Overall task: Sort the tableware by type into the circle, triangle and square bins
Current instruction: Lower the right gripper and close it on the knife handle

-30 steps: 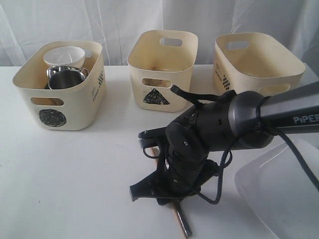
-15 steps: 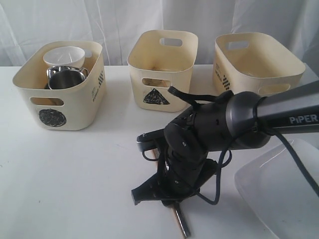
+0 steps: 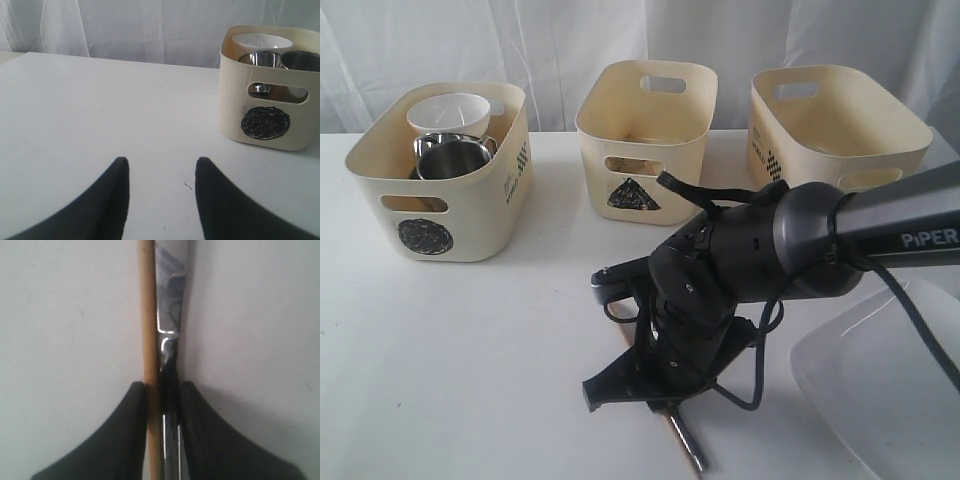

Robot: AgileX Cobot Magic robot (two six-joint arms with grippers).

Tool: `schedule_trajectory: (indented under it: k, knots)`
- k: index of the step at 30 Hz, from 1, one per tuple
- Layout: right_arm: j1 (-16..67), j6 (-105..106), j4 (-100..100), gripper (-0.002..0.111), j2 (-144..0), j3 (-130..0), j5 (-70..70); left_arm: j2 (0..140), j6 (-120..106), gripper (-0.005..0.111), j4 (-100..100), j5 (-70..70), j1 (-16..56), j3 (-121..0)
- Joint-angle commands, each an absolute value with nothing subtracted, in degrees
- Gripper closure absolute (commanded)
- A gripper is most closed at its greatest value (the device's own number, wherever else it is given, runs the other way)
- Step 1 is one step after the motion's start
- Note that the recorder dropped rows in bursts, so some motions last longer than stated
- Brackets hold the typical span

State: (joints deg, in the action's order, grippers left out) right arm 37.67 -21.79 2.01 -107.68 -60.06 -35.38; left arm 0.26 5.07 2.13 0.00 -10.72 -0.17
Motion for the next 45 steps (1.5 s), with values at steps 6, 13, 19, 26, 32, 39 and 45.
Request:
schedule_trajectory:
  k: [6,13,19,26,32,39,45]
  knots:
    - [37.8,-21.2,2.9,0.108,-106.3,-60.1,-34.7,0.0,5.1,0.06,2.4,0.0,-10.9,0.0]
    - [37.8,-21.2,3.0,0.108,-106.3,-60.1,-34.7,0.0,5.1,0.06,2.4,0.0,-10.9,0.0]
    - [37.8,-20.9,3.4,0.108,-106.3,-60.1,-34.7,0.0,5.1,0.06,2.4,0.0,-10.9,0.0]
    - [37.8,-20.8,3.6,0.108,-106.3,-60.1,-33.8,0.0,5.1,0.06,2.4,0.0,-10.9,0.0]
    - [37.8,-20.8,3.6,0.108,-106.3,-60.1,-33.6,0.0,5.1,0.06,2.4,0.0,-10.9,0.0]
    - [37.8,-20.8,3.6,0.108,-105.5,-60.1,-33.0,0.0,5.1,0.06,2.4,0.0,-10.9,0.0]
    - [37.8,-19.5,3.6,0.108,-105.6,-60.1,-32.9,0.0,5.1,0.06,2.4,0.0,-10.9,0.0]
